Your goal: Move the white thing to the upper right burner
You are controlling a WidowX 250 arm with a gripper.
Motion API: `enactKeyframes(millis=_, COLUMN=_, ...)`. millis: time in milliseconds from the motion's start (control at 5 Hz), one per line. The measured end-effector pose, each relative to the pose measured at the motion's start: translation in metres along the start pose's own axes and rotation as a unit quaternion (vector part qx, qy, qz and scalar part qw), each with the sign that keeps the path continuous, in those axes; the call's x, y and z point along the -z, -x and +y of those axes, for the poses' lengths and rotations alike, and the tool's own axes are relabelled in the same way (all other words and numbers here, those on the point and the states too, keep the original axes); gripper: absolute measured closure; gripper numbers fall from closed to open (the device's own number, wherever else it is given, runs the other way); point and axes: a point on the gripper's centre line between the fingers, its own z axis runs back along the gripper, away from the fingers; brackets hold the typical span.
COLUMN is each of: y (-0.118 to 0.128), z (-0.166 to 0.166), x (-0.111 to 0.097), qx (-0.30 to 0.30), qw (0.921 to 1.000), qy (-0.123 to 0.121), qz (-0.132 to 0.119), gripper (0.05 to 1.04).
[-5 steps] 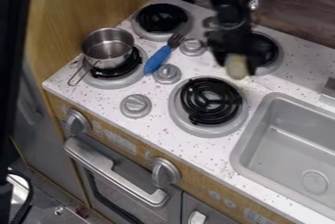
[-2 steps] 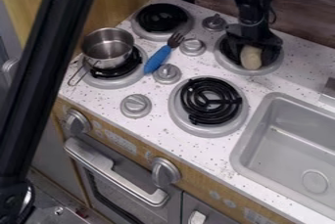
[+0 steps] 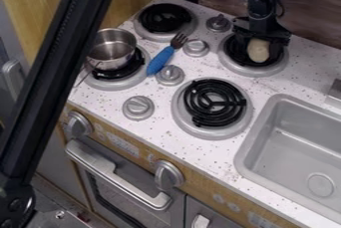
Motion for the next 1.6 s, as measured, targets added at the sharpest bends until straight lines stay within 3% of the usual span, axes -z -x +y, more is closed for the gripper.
enactKeyframes(millis=400, y=0.020, z=0.008, x=0.004, qx=-0.016, qw=0.9994, qy=-0.006, qz=0.029, gripper=0.083)
enactKeyframes(millis=600, y=0.024, z=0.006, x=-0.004, qx=-0.021, qw=0.9997, qy=0.003, qz=0.013, gripper=0.083)
enactKeyframes(millis=800, y=0.023, z=-0.004, x=-0.030, qx=-0.017, qw=0.9997, qy=0.020, qz=-0.002, gripper=0.084)
enactKeyframes(millis=1000, y=0.041, z=-0.006, x=-0.059, qx=-0.002, qw=0.9999, qy=0.016, qz=-0.001, gripper=0.083)
enactKeyframes(millis=1200, y=0.069, z=-0.005, x=-0.091, qx=0.030, qw=0.9987, qy=0.001, qz=0.042, gripper=0.083)
enactKeyframes(millis=1600, y=0.121, z=0.002, x=-0.121, qx=0.028, qw=0.9963, qy=-0.005, qz=0.081, gripper=0.084)
